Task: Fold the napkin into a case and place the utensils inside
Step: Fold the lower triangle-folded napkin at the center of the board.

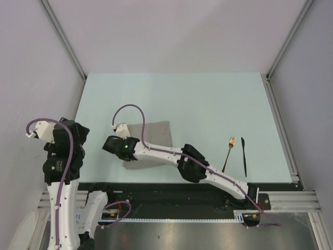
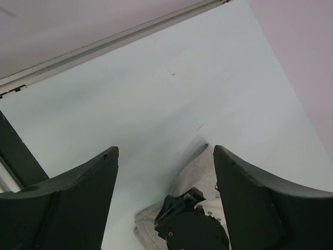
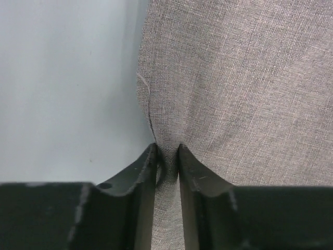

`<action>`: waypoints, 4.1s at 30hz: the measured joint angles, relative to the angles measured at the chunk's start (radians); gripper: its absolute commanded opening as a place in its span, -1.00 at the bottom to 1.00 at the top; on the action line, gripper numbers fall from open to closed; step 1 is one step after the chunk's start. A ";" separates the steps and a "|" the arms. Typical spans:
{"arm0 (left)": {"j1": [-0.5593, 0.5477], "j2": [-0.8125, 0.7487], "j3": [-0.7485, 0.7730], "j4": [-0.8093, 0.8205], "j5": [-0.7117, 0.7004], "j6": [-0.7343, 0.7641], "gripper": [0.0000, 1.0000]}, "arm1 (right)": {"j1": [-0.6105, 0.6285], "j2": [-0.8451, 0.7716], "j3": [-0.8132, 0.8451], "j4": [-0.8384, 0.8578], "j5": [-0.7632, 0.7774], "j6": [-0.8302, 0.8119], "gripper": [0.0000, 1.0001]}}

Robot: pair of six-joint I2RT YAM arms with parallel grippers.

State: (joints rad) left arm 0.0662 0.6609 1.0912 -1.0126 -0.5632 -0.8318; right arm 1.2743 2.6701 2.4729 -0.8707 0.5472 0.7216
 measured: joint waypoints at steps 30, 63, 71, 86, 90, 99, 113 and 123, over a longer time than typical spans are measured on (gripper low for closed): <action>0.000 0.282 -0.362 0.381 0.594 0.166 -0.38 | -0.401 -0.632 -1.474 1.418 -0.939 0.263 -1.00; -0.321 0.625 -0.522 0.804 0.728 0.054 -0.47 | -0.461 -0.591 -1.607 1.754 -1.125 0.420 -0.49; -0.372 0.684 -0.501 0.813 0.723 0.045 -0.47 | -0.460 -0.610 -1.558 1.553 -1.130 0.290 -0.10; -0.394 0.668 -0.490 0.832 0.716 0.044 -0.46 | -0.379 -0.758 -1.182 0.795 -0.886 -0.234 0.28; -0.395 0.668 -0.479 0.832 0.714 0.044 -0.46 | -0.351 -0.716 -1.112 0.705 -0.813 -0.311 0.27; -0.395 0.668 -0.472 0.831 0.698 0.045 -0.45 | -0.298 -0.631 -1.035 0.592 -0.638 -0.387 -0.10; -0.269 0.419 -0.467 0.626 0.531 0.114 0.14 | -0.296 -0.631 -1.034 0.594 -0.632 -0.379 -0.38; -0.082 0.489 -0.464 0.581 0.481 0.126 -0.49 | -0.306 -0.631 -1.035 0.611 -0.656 -0.354 -0.35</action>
State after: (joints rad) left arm -0.0158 1.1500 0.6270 -0.4320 -0.0826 -0.7059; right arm 0.9680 2.0396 1.4384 -0.2596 -0.1089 0.3679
